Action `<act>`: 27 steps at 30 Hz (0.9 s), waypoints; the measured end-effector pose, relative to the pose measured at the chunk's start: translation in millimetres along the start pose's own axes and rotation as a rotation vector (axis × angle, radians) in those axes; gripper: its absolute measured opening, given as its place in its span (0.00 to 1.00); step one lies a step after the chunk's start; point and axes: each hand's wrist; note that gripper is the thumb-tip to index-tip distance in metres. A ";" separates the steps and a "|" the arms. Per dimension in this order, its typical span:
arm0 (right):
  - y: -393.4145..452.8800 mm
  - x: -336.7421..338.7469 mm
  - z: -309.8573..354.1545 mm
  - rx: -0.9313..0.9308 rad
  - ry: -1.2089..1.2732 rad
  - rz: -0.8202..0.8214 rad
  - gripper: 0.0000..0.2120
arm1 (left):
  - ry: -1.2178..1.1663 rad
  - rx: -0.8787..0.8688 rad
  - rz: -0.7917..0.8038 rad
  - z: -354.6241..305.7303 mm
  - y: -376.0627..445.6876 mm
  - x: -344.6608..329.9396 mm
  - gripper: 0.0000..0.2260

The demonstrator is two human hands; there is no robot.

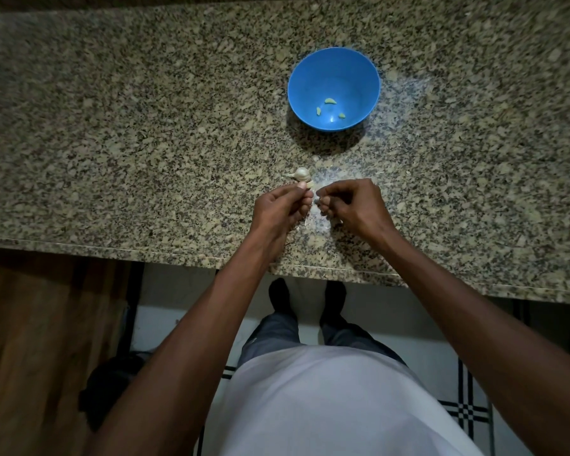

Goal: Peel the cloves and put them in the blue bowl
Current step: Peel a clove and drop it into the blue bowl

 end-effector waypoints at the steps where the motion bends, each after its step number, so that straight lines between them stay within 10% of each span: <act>1: 0.4 0.2 -0.8 0.013 -0.042 0.019 0.08 | -0.020 0.003 0.000 -0.7 -0.8 0.6 0.07; 10: 6.3 0.4 7.7 0.109 -0.196 -0.097 0.06 | 0.028 -0.056 -0.006 0.3 -0.7 12.9 0.10; 16: 12.2 -1.1 4.9 -0.078 0.390 0.067 0.10 | 0.187 -0.156 -0.037 1.3 -1.2 11.8 0.09; 27: 16.6 4.1 11.9 -0.340 0.624 0.043 0.07 | 0.454 -0.393 -0.019 4.4 2.3 12.9 0.05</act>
Point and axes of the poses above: each hand's wrist, its own y-axis towards the middle knuckle, its own x-axis out of the back of the hand, z = x × y, and after that the axes turned 11 degrees about x, right-handed
